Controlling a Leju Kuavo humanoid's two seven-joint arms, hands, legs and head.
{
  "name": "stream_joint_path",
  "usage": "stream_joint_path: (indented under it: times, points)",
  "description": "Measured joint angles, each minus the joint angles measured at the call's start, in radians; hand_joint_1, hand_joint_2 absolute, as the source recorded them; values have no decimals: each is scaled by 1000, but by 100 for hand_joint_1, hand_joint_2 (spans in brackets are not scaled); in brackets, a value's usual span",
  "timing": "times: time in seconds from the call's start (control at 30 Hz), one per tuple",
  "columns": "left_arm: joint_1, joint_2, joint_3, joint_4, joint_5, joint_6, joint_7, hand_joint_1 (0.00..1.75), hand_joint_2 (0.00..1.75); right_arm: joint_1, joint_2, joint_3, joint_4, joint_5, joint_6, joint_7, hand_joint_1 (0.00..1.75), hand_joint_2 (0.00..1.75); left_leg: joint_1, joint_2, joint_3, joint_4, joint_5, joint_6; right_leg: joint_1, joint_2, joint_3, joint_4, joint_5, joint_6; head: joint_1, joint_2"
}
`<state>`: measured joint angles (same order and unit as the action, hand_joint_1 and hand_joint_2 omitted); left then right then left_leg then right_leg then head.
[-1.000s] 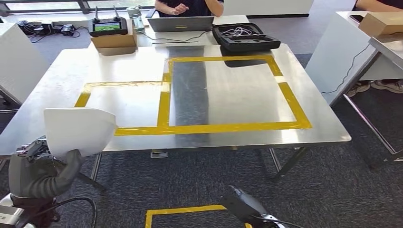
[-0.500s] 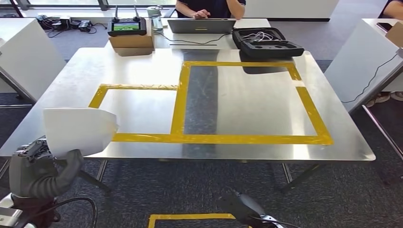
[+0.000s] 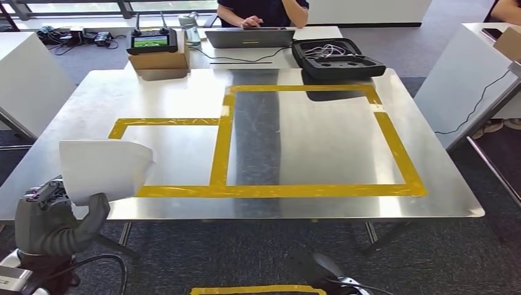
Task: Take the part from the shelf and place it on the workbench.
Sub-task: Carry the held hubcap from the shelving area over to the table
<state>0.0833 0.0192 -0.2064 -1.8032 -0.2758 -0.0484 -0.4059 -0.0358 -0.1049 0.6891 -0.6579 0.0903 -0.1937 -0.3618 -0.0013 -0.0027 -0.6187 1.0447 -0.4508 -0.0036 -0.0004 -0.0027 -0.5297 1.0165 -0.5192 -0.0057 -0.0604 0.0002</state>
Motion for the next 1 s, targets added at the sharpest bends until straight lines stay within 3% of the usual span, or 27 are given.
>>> stream_joint_path:
  times: [0.1,0.17,0.2,0.27,0.3,0.33,0.37,0.43,0.5,0.63,0.87,1.0]
  points:
    - [-1,1,0,2,0,0,0,175,175,-1,0,0,0,-1,0,0,0,0,0,-1,9,-17,-1,17,1,1,2,-1,-11,18,1,0]
    - [-2,0,-1,1,0,0,-1,175,175,-3,0,0,0,-1,0,0,0,0,4,0,20,-26,-2,28,0,1,-12,37,-34,30,2,0]
    - [-3,0,-2,1,0,0,-1,175,175,-3,0,0,0,-1,0,0,0,0,6,1,25,-28,-5,33,-2,2,-38,88,-57,35,2,0]
    - [-2,0,-4,0,0,0,-2,175,175,0,0,0,0,-2,0,0,0,0,6,1,32,-29,-12,39,-4,2,-120,224,-106,43,4,0]
    - [-1,0,-5,0,0,0,-2,175,175,3,0,0,1,-3,0,1,0,0,6,0,35,-29,-15,40,-5,2,-154,272,-113,45,4,0]
    - [1,0,-6,-1,0,1,-2,175,175,6,0,0,1,-3,0,1,0,0,6,-2,39,-29,-19,39,-6,2,-172,284,-100,46,4,0]
    - [1,0,-6,-2,0,2,-2,175,175,7,0,0,1,-4,0,1,0,0,6,-4,45,-29,-24,38,-6,2,-168,254,-66,45,4,0]
    - [2,0,-6,-6,0,5,-3,175,175,8,0,1,0,-4,0,1,0,0,5,-5,60,-28,-34,33,-7,2,-116,117,22,39,4,0]
    - [3,0,-6,-11,0,8,-4,175,175,8,0,1,0,-4,0,1,0,0,2,-7,67,-26,-44,24,-4,3,-75,16,62,30,4,0]
    - [5,1,-6,-16,-5,15,-4,175,175,9,2,0,0,-4,0,1,0,0,-2,-6,70,-29,-50,24,-2,5,-68,-4,62,24,4,0]
    - [8,3,-6,-24,-20,29,-5,175,175,8,3,0,0,0,-6,-1,0,0,-1,-5,76,-41,-46,9,0,5,-68,-3,59,15,4,0]
    - [8,3,-6,-23,-20,29,-6,175,175,6,4,0,0,1,-7,-1,0,0,0,-5,77,-41,-46,7,0,6,-68,-3,58,14,4,0]
